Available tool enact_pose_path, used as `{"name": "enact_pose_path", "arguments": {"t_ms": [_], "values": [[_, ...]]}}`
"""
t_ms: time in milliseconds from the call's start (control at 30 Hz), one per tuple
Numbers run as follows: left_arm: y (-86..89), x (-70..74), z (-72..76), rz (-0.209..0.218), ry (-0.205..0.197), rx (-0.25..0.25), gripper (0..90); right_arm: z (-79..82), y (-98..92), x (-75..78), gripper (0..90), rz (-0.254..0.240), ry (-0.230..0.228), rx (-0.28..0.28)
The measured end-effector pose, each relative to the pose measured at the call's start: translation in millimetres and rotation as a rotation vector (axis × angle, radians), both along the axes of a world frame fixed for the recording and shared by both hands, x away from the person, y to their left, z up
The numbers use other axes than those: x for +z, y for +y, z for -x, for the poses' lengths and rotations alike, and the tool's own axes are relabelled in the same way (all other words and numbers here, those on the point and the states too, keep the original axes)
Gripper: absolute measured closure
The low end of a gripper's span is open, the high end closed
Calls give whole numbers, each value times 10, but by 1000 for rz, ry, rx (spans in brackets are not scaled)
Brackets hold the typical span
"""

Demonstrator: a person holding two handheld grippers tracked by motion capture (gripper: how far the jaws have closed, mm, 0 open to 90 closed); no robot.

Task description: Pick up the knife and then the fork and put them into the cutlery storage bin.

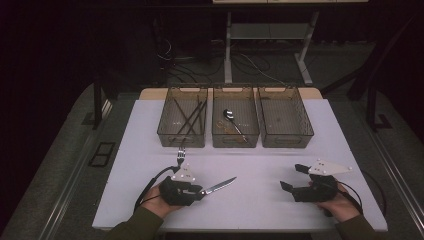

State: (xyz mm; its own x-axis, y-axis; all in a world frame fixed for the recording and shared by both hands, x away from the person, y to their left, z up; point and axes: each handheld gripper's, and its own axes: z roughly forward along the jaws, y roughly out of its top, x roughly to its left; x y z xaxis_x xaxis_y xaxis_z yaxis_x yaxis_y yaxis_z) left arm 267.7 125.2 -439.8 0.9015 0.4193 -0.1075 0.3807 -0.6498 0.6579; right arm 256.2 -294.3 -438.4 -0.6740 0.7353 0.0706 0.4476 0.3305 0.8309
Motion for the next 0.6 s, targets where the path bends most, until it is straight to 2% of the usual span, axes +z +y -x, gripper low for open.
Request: {"name": "enact_pose_path", "arguments": {"t_ms": [33, 100, 300, 600], "values": [[-6, -10, -3, -15, -1, -10, 698, -1, 0, -1, 163, 1, 0, 0], [-17, -15, 8, -17, -11, 0, 724, -3, 1, -2, 162, 2, 1, 0], [-38, -17, 26, -43, -38, -12, 758, -20, 4, -7, 163, -3, 14, 3], [-46, 0, 0, -45, -19, -3, 771, -23, 23, -14, 163, -11, 32, 13]]}}
